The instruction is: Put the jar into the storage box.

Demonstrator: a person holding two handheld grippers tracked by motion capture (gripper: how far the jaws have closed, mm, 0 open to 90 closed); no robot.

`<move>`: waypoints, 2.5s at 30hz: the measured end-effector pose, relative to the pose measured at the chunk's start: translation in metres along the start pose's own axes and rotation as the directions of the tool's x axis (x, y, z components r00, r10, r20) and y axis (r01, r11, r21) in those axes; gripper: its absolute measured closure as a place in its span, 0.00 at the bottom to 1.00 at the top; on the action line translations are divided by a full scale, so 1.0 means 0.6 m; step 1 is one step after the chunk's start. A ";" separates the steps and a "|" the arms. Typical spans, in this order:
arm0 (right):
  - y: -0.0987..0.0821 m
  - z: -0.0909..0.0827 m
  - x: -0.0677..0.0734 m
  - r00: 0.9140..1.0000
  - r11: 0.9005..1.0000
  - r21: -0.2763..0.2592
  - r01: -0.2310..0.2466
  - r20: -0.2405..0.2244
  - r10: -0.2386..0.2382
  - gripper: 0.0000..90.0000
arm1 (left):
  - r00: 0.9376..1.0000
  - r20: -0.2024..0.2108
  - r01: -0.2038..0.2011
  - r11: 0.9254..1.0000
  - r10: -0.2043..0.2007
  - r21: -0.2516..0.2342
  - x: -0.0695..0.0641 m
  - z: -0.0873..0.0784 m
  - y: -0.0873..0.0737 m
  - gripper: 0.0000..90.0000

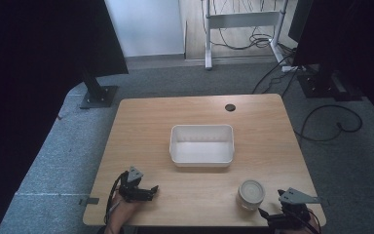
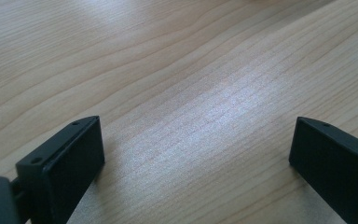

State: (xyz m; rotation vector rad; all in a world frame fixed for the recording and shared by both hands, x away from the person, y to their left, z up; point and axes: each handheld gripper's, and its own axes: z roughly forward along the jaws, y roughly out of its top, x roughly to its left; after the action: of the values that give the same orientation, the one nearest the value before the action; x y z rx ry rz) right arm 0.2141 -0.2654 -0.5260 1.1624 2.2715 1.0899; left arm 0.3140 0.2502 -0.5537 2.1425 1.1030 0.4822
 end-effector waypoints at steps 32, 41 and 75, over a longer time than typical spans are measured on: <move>0.038 0.048 0.029 0.996 0.997 -0.051 0.055 -0.065 -0.058 0.02 | 1.000 -0.006 0.007 1.000 -0.007 0.000 -0.001 0.000 0.000 0.03; 0.042 0.065 0.033 0.995 0.998 -0.040 0.049 -0.082 -0.052 0.04 | 1.000 -0.006 0.007 1.000 -0.007 0.000 -0.001 0.000 0.000 0.03; 0.075 0.086 0.057 0.997 0.998 -0.025 0.050 -0.049 -0.052 0.10 | 1.000 -0.005 0.007 1.000 -0.007 -0.002 -0.001 0.000 0.000 0.03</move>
State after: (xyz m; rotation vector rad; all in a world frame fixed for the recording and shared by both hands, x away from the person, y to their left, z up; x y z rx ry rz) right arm 0.2486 -0.1972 -0.5231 1.0738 2.3063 1.1345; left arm 0.3138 0.2496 -0.5539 2.1362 1.1120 0.4853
